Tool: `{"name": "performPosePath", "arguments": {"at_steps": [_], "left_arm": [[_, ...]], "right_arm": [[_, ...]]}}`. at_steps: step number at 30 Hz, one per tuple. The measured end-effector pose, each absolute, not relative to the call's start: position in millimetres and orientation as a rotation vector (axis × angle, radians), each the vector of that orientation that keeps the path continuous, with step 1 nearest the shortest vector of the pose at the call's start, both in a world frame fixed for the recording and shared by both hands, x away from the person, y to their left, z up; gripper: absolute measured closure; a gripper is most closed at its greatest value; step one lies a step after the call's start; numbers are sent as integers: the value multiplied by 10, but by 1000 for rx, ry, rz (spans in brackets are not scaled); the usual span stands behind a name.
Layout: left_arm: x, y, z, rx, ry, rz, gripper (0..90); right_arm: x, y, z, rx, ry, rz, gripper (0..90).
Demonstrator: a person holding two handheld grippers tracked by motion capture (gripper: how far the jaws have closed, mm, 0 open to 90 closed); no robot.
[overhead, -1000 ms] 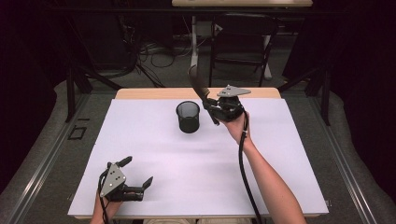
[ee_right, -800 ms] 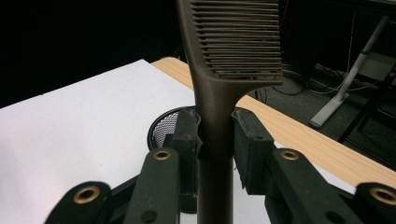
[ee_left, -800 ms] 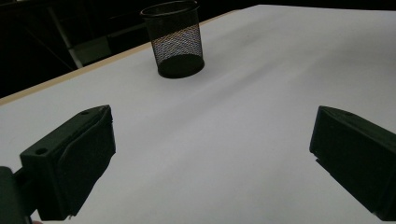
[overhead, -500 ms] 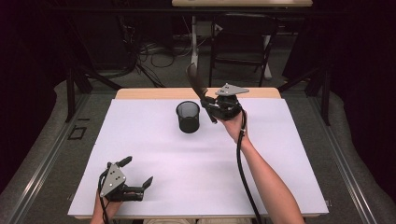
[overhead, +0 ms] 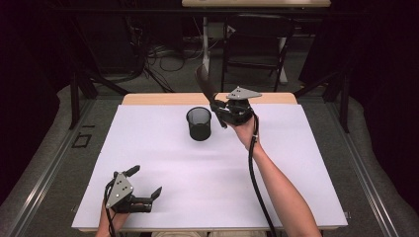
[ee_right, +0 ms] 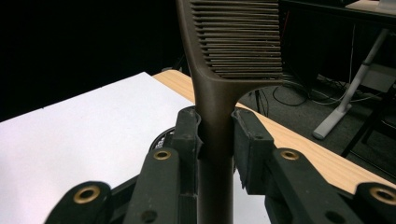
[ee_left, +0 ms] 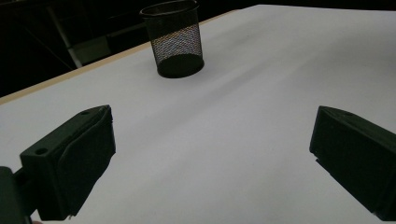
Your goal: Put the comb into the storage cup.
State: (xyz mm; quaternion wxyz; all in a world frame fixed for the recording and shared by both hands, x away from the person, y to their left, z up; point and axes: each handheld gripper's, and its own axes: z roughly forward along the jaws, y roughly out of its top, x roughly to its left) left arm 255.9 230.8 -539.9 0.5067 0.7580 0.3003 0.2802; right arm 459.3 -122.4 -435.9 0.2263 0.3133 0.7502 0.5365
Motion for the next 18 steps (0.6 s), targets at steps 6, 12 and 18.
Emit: {"name": "performPosePath", "arguments": {"at_steps": [6,12,18], "left_arm": [[2558,2306,-5397,1827,721,677,4],[2558,2306,-5396,1828,720,678,4],[2557,2307,-5394,1826,721,679,4]], "right_arm": [[4611,-1195,-4361,849,2049,1494,726],[4633,-1165,-4354,845,2033,1503,727],[4645,-1128,-4349,829,2007,1522,726]]}}
